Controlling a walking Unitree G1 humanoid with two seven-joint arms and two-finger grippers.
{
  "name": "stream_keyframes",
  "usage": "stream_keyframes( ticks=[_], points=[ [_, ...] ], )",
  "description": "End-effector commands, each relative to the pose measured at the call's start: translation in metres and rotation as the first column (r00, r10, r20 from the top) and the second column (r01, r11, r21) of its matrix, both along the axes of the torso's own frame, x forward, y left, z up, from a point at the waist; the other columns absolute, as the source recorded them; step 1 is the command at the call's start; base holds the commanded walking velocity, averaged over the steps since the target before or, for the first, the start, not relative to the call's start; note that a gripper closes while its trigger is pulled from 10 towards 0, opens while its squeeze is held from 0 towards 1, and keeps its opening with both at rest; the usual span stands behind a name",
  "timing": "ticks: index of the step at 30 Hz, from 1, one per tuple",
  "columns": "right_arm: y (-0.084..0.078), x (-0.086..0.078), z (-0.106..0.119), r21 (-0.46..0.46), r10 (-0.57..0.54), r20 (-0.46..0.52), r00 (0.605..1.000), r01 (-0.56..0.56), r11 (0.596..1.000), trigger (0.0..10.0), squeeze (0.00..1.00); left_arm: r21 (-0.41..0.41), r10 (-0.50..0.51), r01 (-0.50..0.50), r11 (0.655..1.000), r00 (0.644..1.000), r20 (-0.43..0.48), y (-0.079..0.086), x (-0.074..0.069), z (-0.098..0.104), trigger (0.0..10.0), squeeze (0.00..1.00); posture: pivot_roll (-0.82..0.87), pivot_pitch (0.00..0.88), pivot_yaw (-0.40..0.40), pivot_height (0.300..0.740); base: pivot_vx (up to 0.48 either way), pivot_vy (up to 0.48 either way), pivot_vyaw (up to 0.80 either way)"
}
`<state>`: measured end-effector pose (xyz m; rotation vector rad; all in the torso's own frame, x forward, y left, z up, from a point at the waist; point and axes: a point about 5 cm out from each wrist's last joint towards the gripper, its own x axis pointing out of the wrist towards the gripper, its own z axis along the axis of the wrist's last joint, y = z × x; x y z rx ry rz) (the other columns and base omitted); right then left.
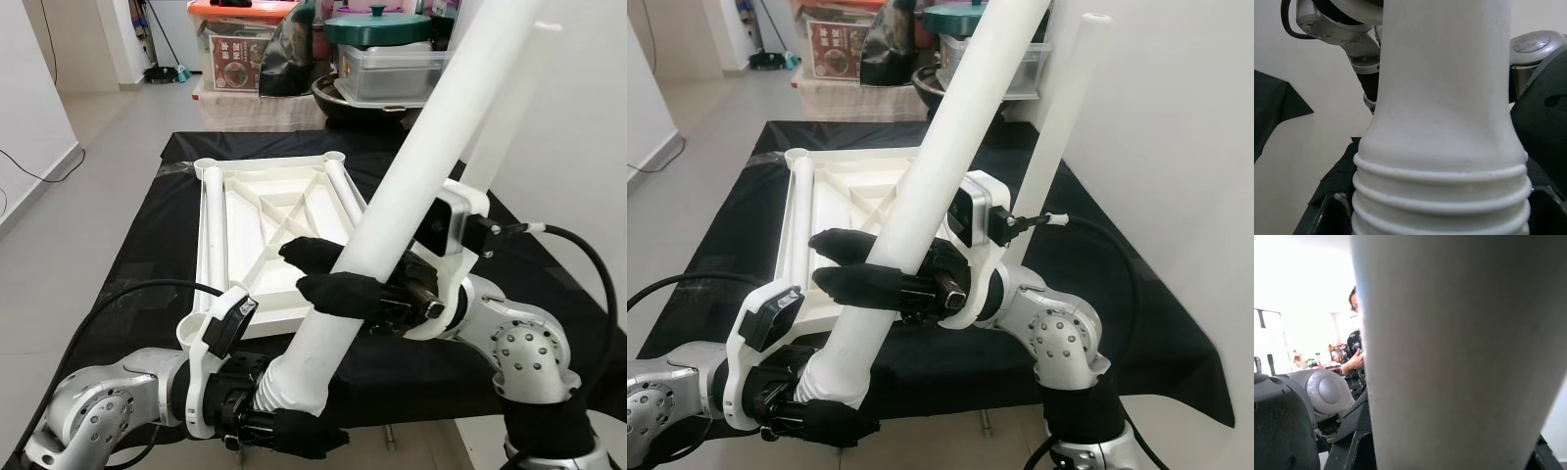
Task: Building children table
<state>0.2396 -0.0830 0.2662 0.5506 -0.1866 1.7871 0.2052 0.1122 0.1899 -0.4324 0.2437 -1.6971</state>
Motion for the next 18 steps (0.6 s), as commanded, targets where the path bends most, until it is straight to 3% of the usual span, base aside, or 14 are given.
stream_keyframes(
  ticks=[1,2,3,4,5,8,9,10,11,18],
  points=[
    [0.010,-0.004,-0.001,-0.040,0.002,0.026,1.000,-0.001,0.999,10.0,0.00,0.030,-0.028,0.028,0.999,1.000,0.007,-0.006,-0.005,-0.001,0.0,0.00,0.04,0.000,-0.038,0.740,0.000,0.000,0.00],
    [0.011,-0.003,-0.001,-0.048,-0.013,0.029,1.000,0.014,0.999,10.0,0.03,0.035,-0.018,0.018,0.999,1.000,0.011,-0.006,-0.004,-0.002,0.0,0.00,0.04,0.000,-0.038,0.740,0.000,0.000,0.00],
    [0.011,-0.002,-0.001,-0.051,-0.022,0.027,0.999,0.023,0.998,10.0,1.00,0.037,-0.013,0.013,0.999,1.000,0.015,-0.005,-0.004,-0.002,2.7,0.00,0.04,0.000,-0.038,0.740,0.000,0.000,0.00],
    [0.010,0.000,-0.001,-0.051,-0.035,0.024,0.999,0.036,0.998,10.0,1.00,0.044,-0.004,0.003,0.999,1.000,0.021,-0.004,-0.003,-0.002,8.9,0.00,0.04,0.000,-0.039,0.740,0.000,0.000,0.00],
    [0.010,0.002,-0.001,-0.051,-0.048,0.021,0.999,0.049,0.998,10.0,1.00,0.051,0.004,-0.006,0.999,0.999,0.035,-0.004,-0.002,-0.002,10.0,0.00,0.04,0.000,-0.039,0.740,0.000,0.000,0.00],
    [0.009,0.004,-0.001,-0.049,-0.072,0.019,0.997,0.072,0.996,10.0,1.00,0.068,0.033,-0.037,0.997,0.998,0.059,-0.001,0.000,-0.003,10.0,0.00,0.05,0.000,-0.040,0.740,0.000,0.000,0.00],
    [0.009,0.006,-0.001,-0.050,-0.089,0.018,0.996,0.090,0.995,10.0,0.72,0.074,0.053,-0.058,0.996,0.996,0.074,0.001,0.002,-0.002,10.0,0.00,0.05,0.000,-0.040,0.740,0.000,0.000,0.00],
    [0.009,0.006,-0.001,-0.050,-0.089,0.018,0.996,0.090,0.995,10.0,0.72,0.074,0.053,-0.058,0.996,0.996,0.074,0.001,0.002,-0.002,10.0,0.00,0.05,0.000,-0.040,0.740,0.000,0.000,0.00],
    [0.008,0.009,-0.001,-0.048,-0.117,0.010,0.993,0.117,0.992,10.0,0.00,0.085,0.083,-0.091,0.992,0.992,0.094,0.003,0.005,-0.003,10.0,0.00,0.05,0.000,-0.041,0.740,0.000,0.000,0.00],
    [0.006,0.025,-0.002,-0.065,-0.254,-0.039,0.966,0.251,0.966,10.0,0.00,0.137,0.192,-0.218,0.966,0.965,0.181,0.013,0.014,-0.005,10.0,0.00,0.05,0.000,-0.041,0.740,0.000,0.000,0.00]
  ],
)
